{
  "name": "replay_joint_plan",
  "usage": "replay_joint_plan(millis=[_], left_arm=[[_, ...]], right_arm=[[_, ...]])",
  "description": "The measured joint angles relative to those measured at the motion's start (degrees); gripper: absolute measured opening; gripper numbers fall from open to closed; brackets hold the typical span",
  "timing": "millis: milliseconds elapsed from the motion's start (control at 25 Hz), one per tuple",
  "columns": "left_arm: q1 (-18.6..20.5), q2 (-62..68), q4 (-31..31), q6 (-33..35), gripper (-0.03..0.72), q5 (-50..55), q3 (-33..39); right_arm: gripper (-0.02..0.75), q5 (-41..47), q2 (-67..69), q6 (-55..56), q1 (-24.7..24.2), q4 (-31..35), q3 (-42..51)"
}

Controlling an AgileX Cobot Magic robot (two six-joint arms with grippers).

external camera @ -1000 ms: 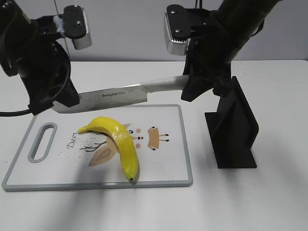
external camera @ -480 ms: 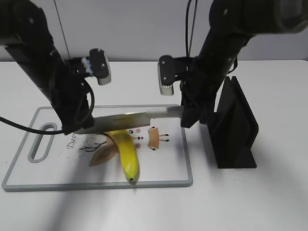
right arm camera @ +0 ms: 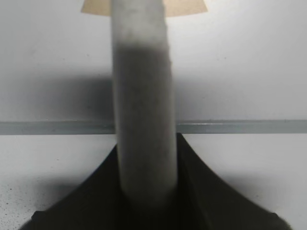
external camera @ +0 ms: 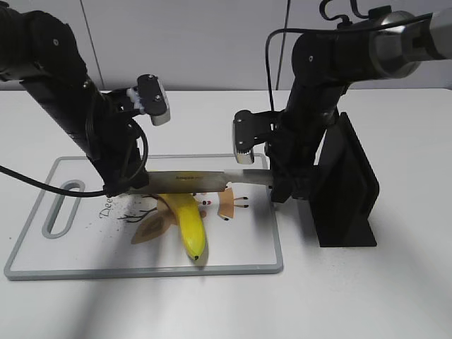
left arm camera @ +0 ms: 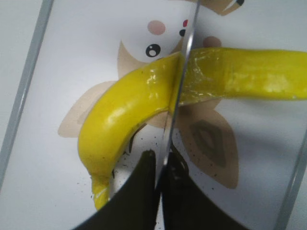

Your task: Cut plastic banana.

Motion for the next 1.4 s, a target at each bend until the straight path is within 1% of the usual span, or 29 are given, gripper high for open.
replay_joint_plan(millis=[320, 760, 920, 1000, 1040, 1080, 1160, 1280, 1320, 1360, 1400], left_arm=[[-0.07, -2.39, 0.61, -0.63, 0.000, 0.64, 1.13], [-0.52, -16.12, 2.45, -0.98, -0.005, 5.30, 1.21], [-0.53, -18.51, 2.51, -0.98, -0.005, 5.32, 1.21], [-0.53, -18.57, 2.58, -0.98, 0.008, 5.32, 1.21], [-0.53, -18.57, 2.58, -1.18, 0.030, 5.32, 1.21], [-0.53, -18.57, 2.65, -1.39, 0.071, 5.16, 1.21], [-0.47, -18.57, 2.88, -1.89, 0.202, 4.79, 1.21], [-0.47, -18.87, 2.49, -2.07, 0.507, 5.04, 1.26], [-0.47, -19.15, 2.35, -2.23, 0.567, 5.09, 1.26], [-0.47, -19.55, 2.29, -2.51, 0.603, 4.84, 1.26], [-0.47, -20.06, 2.37, -3.06, 0.616, 4.67, 1.26]], right_arm=[[0.181, 0.05, -4.65, 0.54, 0.29, -0.49, 0.38], [0.183, 4.56, -16.97, 0.67, 0.57, 1.49, 0.42], [0.183, 4.66, -18.55, 0.67, 0.57, 1.85, 0.42], [0.183, 4.78, -18.57, 0.67, 0.57, 2.04, 0.42], [0.183, 5.07, -18.57, 0.72, 0.57, 2.18, 0.42], [0.182, 5.30, -18.57, 0.78, 0.57, 2.45, 0.42], [0.172, 5.81, -18.57, 1.10, 0.57, 2.63, 0.42], [0.168, 5.81, -18.57, 1.83, 0.57, 2.43, 0.42], [0.165, 5.81, -18.57, 2.03, 0.57, 2.19, 0.42], [0.164, 5.81, -18.62, 2.23, 0.51, 1.85, 0.42], [0.164, 5.81, -18.67, 2.44, 0.51, 1.41, 0.42]])
